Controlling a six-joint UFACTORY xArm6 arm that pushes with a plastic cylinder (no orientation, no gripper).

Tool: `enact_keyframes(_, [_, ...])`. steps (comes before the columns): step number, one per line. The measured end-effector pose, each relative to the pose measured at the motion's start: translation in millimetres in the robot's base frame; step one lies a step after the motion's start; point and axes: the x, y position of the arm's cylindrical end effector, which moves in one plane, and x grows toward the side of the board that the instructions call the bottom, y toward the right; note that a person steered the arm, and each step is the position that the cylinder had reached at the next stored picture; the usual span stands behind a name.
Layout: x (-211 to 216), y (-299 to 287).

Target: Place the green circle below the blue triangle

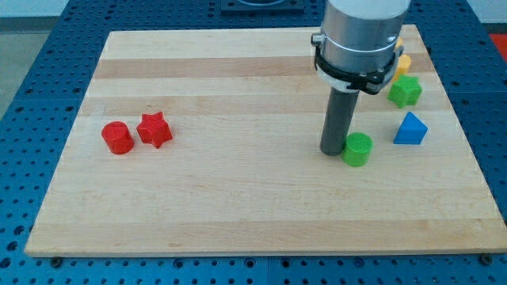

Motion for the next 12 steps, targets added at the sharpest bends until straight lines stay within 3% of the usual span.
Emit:
enact_keyframes(2, [3, 34])
enact_keyframes(7, [43, 35])
enact_keyframes(12, [33, 67])
